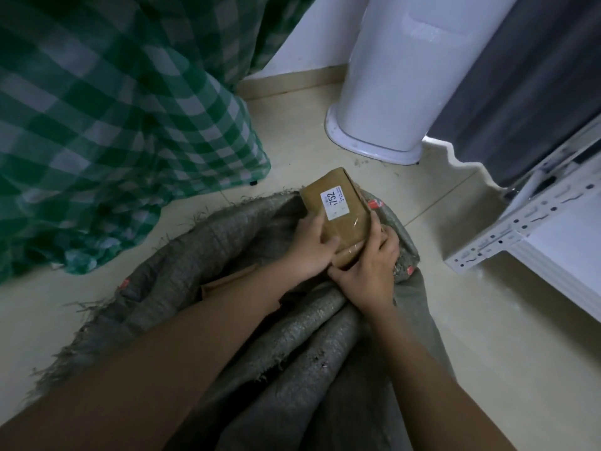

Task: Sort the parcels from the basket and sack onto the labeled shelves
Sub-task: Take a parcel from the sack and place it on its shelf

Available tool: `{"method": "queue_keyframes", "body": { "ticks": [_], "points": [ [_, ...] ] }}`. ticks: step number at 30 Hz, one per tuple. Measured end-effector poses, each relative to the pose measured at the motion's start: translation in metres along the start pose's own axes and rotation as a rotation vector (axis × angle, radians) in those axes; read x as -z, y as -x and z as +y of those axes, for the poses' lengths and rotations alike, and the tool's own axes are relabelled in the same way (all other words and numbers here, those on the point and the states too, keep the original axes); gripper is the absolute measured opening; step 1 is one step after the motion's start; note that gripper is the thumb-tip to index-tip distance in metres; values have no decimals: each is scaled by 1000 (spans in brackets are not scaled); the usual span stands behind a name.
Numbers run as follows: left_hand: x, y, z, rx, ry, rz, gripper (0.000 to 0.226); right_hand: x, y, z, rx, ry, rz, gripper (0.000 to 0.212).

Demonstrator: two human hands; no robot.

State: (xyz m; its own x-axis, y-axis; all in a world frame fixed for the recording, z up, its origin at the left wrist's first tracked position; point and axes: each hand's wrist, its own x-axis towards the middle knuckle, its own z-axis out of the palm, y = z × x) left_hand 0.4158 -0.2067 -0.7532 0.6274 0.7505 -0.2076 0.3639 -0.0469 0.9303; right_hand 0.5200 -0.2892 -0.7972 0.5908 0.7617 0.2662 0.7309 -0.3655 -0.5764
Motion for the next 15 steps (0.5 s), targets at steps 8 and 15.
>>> {"method": "queue_keyframes", "body": {
  "ticks": [8,15],
  "points": [
    [32,-13,-23,160,209,147,105,38,8,-9,42,-131,-251,123],
    [44,-12,-31,148,201,116,67,41,10,5,-116,-285,-313,133]
  ]
}}
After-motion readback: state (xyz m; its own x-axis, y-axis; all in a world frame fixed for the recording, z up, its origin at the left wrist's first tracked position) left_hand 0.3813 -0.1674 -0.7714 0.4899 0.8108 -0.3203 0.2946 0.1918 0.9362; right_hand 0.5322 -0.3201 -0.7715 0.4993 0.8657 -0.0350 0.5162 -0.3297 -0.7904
